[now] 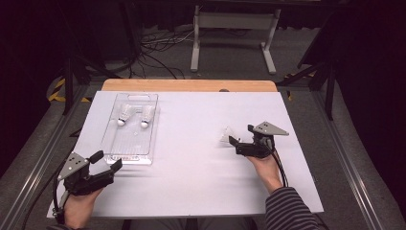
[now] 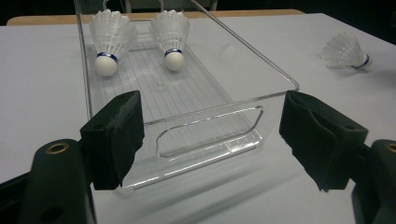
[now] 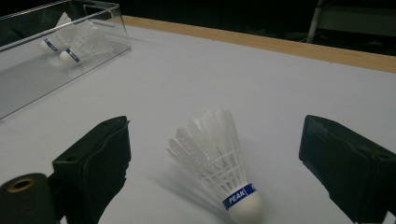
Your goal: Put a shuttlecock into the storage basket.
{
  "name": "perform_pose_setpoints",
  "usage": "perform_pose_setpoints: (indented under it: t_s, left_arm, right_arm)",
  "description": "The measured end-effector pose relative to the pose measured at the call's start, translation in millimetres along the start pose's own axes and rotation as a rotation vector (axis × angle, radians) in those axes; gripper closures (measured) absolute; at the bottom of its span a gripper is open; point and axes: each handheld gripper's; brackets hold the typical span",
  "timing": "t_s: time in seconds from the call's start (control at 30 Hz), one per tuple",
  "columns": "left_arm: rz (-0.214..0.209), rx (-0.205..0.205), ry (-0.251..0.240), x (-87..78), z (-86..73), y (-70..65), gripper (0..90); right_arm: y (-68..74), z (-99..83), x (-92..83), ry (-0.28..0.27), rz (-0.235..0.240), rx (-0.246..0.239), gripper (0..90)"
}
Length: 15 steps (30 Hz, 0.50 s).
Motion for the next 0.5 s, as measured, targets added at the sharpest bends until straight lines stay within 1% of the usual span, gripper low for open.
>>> perform_pose_setpoints:
  t_s: [0.13,0.3,0.5]
  left_arm:
    - [-0.002,0.000,-0.005,-0.1,-0.2,-0.2,23.2]
    - [-0.004,0.001,-0.006,-0.4,-0.3,0.4,23.2]
    - [-0.005,-0.003,-0.005,-0.3,-0.2,0.2,23.2]
  right_arm:
    - [-0.9,6.0,3.2,-0.001,-0.004,-0.002,9.7]
    - [-2.2,13.5,6.7,0.032,-0.011,-0.010,9.7]
    - [-3.6,20.0,7.9,0.079,-0.011,0.000,10.9]
Point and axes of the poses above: each handheld gripper's, and its own axes: x roughly forward along the jaws, z roughly out of its top, y roughly to its left, and after that the axes turned 15 degrees about y, right-handed
